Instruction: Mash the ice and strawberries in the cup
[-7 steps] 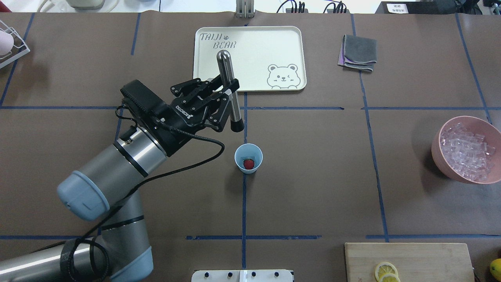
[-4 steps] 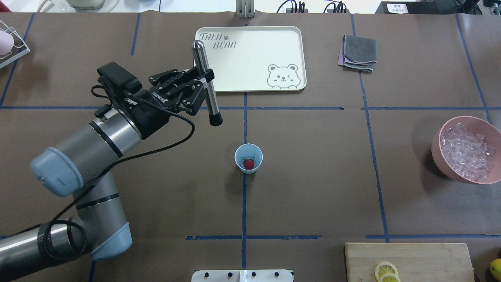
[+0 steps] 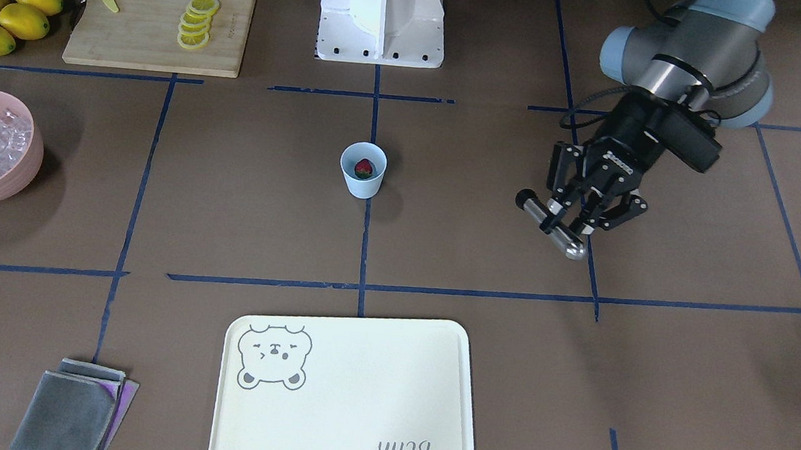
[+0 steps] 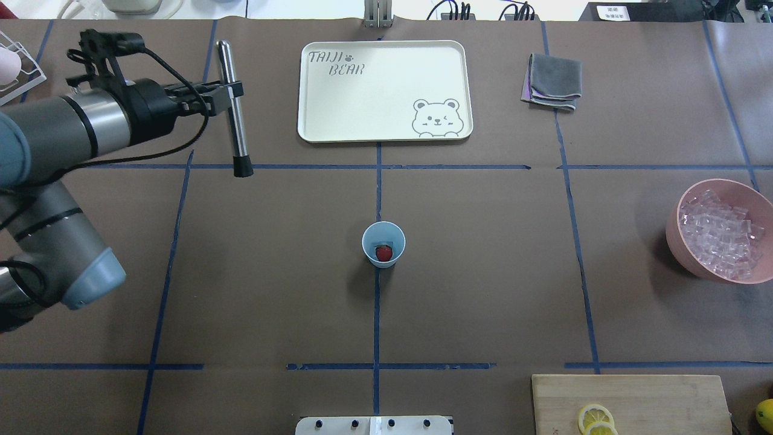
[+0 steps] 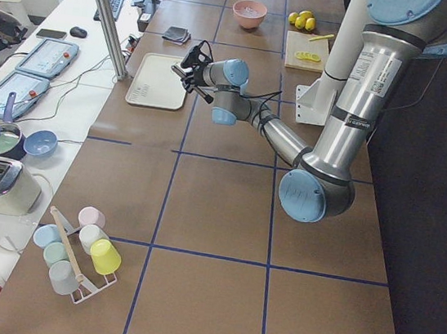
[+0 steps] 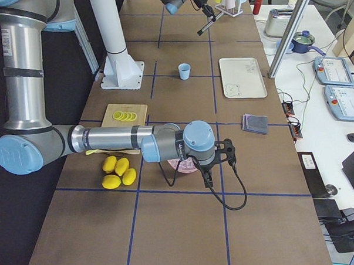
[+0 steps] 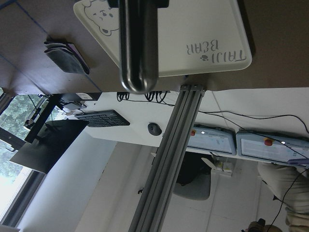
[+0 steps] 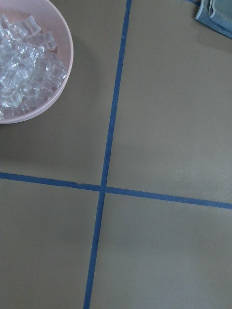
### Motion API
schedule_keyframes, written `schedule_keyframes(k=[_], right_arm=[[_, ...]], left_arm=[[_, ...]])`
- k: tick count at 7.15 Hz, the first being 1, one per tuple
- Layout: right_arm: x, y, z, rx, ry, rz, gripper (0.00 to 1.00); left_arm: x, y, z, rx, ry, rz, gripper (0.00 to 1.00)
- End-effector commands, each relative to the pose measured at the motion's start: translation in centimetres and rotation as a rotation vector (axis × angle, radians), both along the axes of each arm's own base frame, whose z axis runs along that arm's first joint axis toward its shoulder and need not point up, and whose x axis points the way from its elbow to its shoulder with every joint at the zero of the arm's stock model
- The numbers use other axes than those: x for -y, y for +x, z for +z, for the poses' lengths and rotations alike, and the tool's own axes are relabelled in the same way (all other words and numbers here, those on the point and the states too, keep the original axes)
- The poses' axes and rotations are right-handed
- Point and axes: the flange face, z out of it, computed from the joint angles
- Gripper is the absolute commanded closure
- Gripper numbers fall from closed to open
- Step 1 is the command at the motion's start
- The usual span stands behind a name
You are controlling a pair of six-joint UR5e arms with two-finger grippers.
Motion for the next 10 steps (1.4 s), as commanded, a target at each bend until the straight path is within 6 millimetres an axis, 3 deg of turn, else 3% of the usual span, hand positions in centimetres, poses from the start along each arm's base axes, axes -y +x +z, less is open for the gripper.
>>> schedule_keyframes(k=[1, 3, 6, 8, 10], right_arm=[[0.1, 0.0, -0.5, 0.0, 0.008, 0.001, 0.01], [-0.1, 0.0, -0.3, 0.001, 0.003, 0.002, 0.01], [-0.2, 0.0, 0.3, -0.002, -0.007, 0.001, 0.01], [-0.2, 0.0, 0.6, -0.005, -0.011, 0.001, 0.01], [0.0, 0.0, 0.3, -0.003, -0.007, 0.001, 0.01]], left_arm=[[1.0, -8.6, 6.6, 0.052, -0.2, 0.132, 1.0], [1.0, -12.6, 10.2, 0.063, -0.4, 0.234, 1.0], [-2.0, -14.0, 18.9, 0.126, -0.595, 0.242, 1.0], [-4.7, -15.4, 23.4, 0.245, -0.539, 0.296, 1.0], [-4.9, -16.7, 26.8, 0.439, -0.472, 0.338, 1.0]])
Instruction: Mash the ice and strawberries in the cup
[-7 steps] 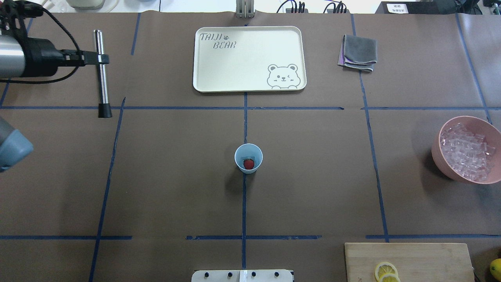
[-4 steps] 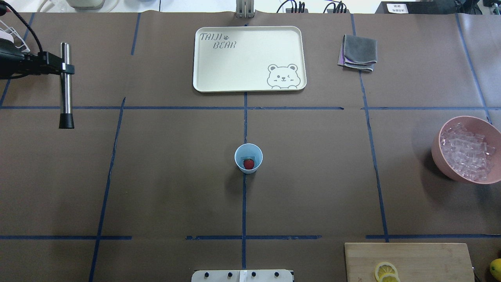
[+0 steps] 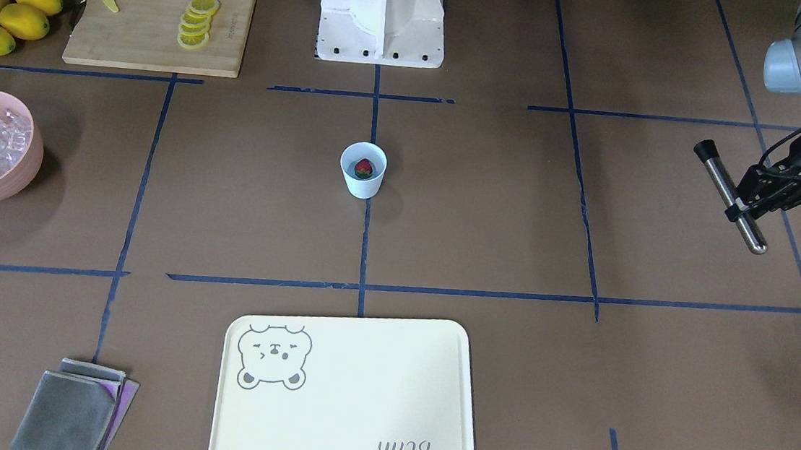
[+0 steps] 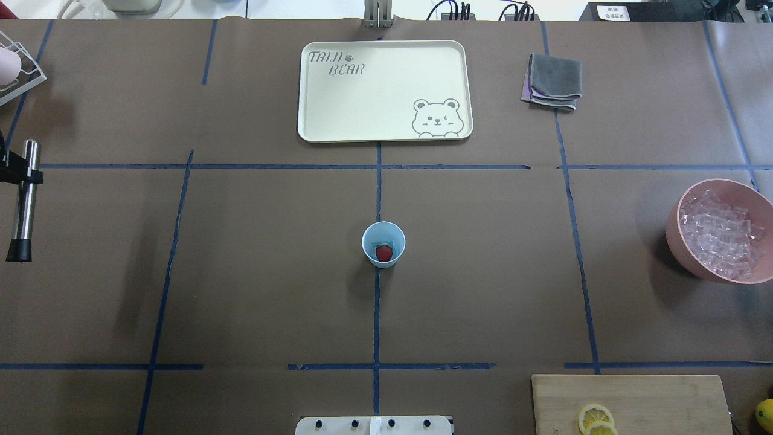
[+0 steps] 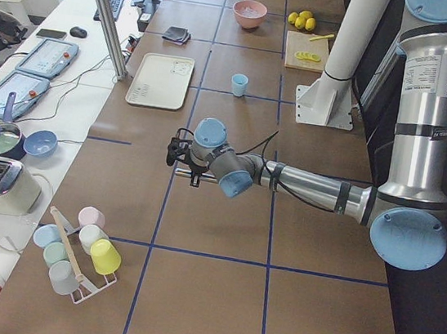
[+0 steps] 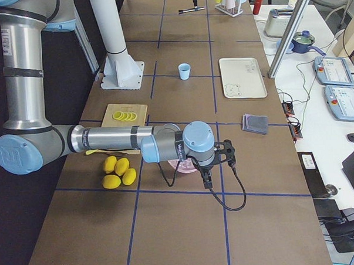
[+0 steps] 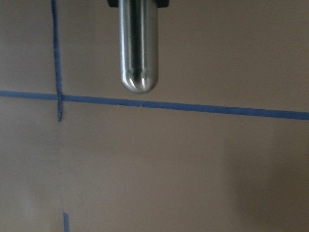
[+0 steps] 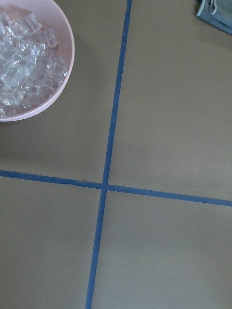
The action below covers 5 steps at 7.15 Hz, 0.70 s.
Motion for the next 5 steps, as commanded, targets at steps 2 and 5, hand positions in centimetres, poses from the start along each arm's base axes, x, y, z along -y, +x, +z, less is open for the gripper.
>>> schedule_keyframes(k=[2, 5], right_arm=[[0.1, 0.0, 0.0, -0.001, 0.002, 0.0, 0.01], [0.1, 0.0, -0.2, -0.001, 0.005, 0.0, 0.01]], left_arm=[[-1.2, -1.3, 6.0, 0.143, 0.013, 0.09, 1.0], [-1.1, -0.9, 10.7, 0.175, -0.077, 0.095, 1.0]])
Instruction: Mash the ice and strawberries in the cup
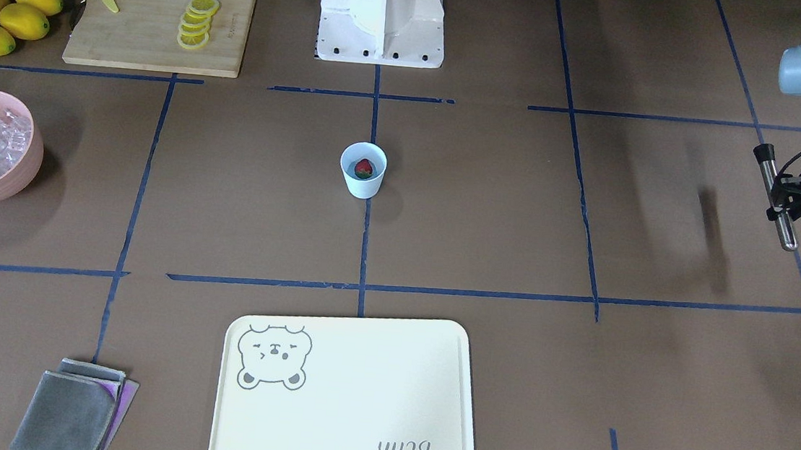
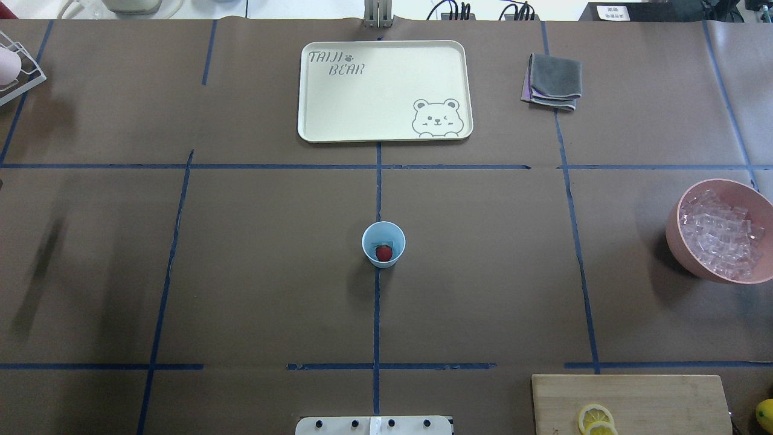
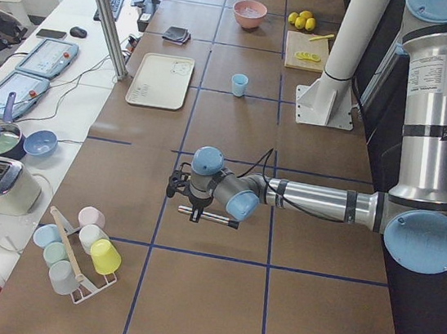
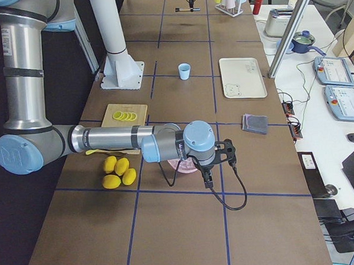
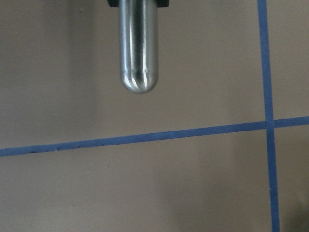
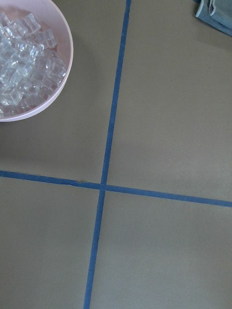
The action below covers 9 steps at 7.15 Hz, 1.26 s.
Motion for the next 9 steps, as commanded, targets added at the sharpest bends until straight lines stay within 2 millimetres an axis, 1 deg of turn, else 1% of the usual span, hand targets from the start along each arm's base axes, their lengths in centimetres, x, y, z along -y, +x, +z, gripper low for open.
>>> schedule_keyframes(k=[1, 3, 4, 6, 9], right_arm=[[0.0, 0.0, 0.0, 0.0, 0.001, 0.0, 0.01], [0.1, 0.0, -0.2, 0.001, 0.004, 0.0, 0.01], [0.0, 0.0, -0.2, 0.001, 0.003, 0.001, 0.01], [0.0, 0.0, -0.2, 0.001, 0.004, 0.0, 0.01], [0.0, 0.0, -0.3, 0.001, 0.006, 0.0, 0.01]], left_arm=[[0.6, 0.4, 2.0, 0.016, -0.038, -0.003, 1.0], [2.6, 0.8, 3.0, 0.062, -0.019, -0.019, 1.0], [3.0, 1.0, 3.8, 0.068, -0.028, -0.016, 1.0], [3.0, 1.0, 3.8, 0.069, -0.026, -0.015, 1.0], [2.3, 0.8, 4.4, 0.073, -0.038, -0.015, 0.98]])
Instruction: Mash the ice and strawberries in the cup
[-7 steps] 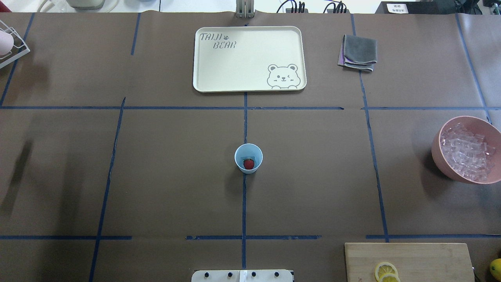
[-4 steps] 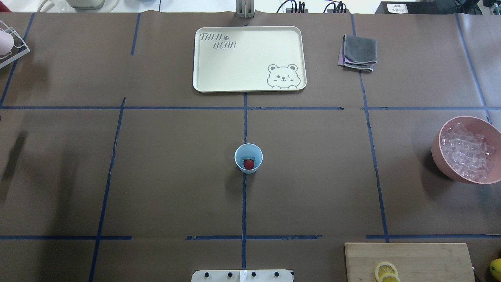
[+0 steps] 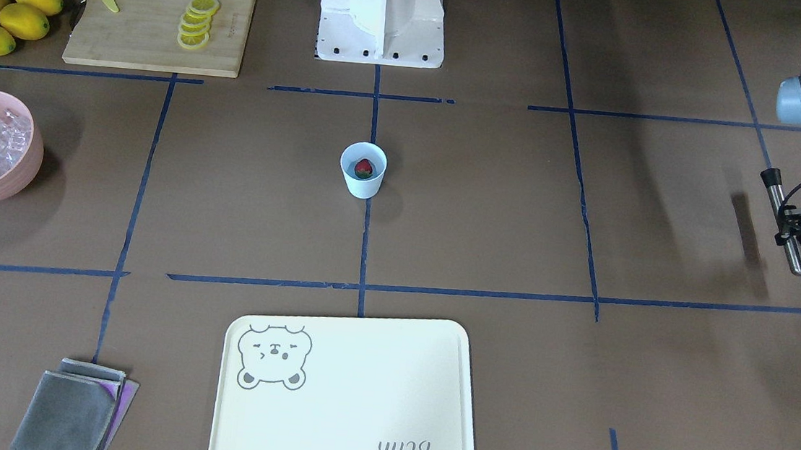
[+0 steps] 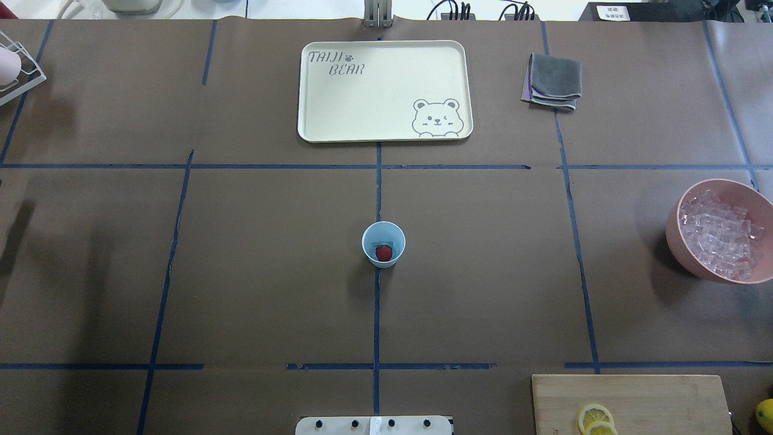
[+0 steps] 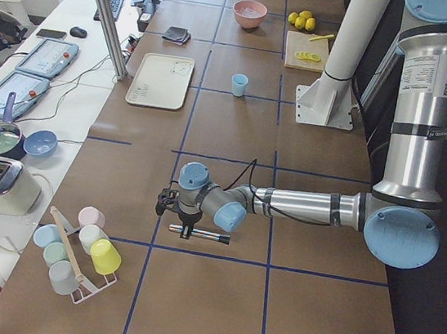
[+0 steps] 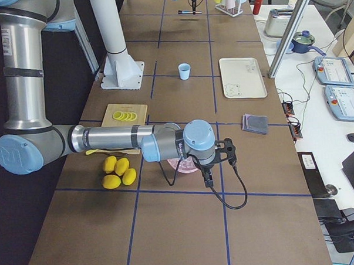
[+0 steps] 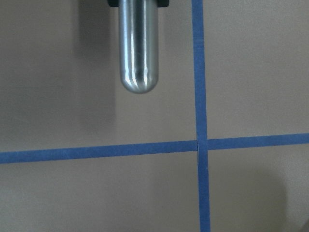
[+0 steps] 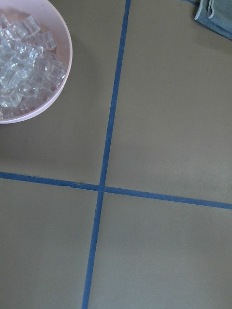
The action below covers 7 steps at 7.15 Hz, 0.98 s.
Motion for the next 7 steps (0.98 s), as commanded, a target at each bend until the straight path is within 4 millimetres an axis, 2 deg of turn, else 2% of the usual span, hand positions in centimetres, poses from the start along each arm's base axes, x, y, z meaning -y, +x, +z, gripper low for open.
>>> schedule_keyframes(k=[1, 3, 4, 6, 7], right_arm=[[0.1, 0.0, -0.1, 0.0, 0.003, 0.0, 0.01], [0.2, 0.0, -0.4, -0.001, 0.009, 0.0, 0.01], [0.3, 0.0, -0.5, -0.001, 0.01, 0.0, 0.01], [0.3, 0.0, -0.5, -0.001, 0.01, 0.0, 0.01], [0.3, 0.0, -0.5, -0.001, 0.01, 0.0, 0.01]], left_arm=[[-0.3, 0.1, 0.2, 0.0, -0.006, 0.002, 0.98], [-0.7, 1.1, 0.4, 0.002, -0.013, 0.022, 0.97], [-1.2, 1.0, 0.9, 0.006, -0.021, 0.023, 0.97], [-1.3, 0.9, 1.0, 0.007, -0.022, 0.026, 0.88], [-1.3, 0.9, 1.1, 0.008, -0.023, 0.027, 0.58]])
